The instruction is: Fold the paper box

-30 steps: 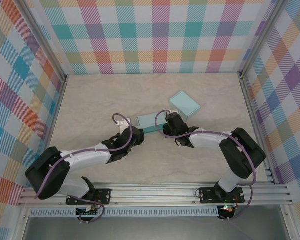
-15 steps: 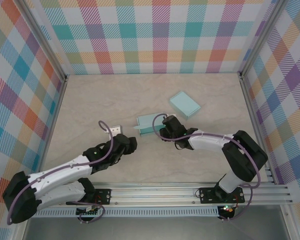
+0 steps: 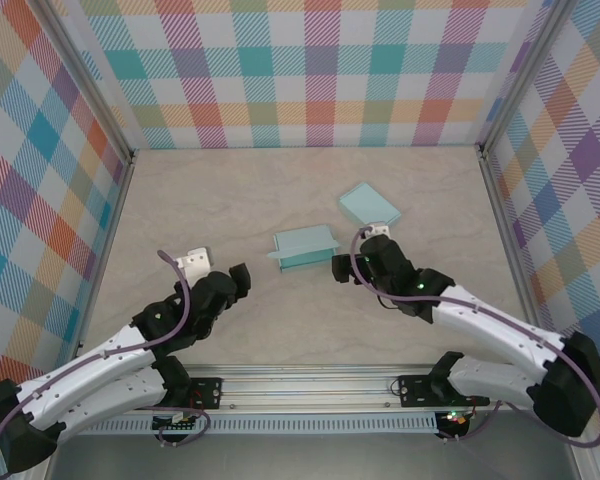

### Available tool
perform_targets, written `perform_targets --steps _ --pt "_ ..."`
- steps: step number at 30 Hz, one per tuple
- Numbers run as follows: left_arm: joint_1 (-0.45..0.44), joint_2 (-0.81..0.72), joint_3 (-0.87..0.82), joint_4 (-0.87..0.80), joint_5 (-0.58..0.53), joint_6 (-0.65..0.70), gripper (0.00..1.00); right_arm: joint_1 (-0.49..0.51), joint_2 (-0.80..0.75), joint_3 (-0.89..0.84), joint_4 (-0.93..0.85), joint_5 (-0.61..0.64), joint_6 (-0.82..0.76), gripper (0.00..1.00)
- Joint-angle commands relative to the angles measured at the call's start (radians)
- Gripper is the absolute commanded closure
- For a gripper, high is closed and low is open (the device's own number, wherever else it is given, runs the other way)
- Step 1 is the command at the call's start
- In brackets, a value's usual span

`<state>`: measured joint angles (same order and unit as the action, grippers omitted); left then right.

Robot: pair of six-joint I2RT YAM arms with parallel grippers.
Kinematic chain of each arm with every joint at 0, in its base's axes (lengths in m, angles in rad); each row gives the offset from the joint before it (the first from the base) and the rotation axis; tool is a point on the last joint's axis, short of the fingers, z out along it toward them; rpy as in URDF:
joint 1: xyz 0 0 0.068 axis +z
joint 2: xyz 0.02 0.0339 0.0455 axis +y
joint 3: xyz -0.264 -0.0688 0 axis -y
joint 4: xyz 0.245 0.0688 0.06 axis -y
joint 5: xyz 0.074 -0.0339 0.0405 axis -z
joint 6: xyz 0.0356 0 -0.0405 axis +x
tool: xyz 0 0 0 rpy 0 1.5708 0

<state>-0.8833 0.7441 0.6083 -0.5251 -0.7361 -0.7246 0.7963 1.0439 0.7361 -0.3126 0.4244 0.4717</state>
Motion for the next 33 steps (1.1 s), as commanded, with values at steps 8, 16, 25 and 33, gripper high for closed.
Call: perform_targets --steps 8,16,25,33 --pt "0.001 0.097 0.114 0.068 -0.141 0.138 0.00 -0.006 -0.183 -0.060 -0.059 0.210 0.111 0.00" --pt "0.034 0.316 0.290 0.080 -0.161 0.243 0.00 -0.035 -0.013 0.123 -0.137 0.226 0.033 0.00" --pt "0.131 0.601 0.500 0.077 0.049 0.232 0.00 -0.062 0.224 0.301 -0.107 0.143 -0.028 0.00" --pt "0.183 0.802 0.607 0.108 0.196 0.235 0.00 -0.101 0.481 0.480 -0.161 0.067 -0.078 0.00"
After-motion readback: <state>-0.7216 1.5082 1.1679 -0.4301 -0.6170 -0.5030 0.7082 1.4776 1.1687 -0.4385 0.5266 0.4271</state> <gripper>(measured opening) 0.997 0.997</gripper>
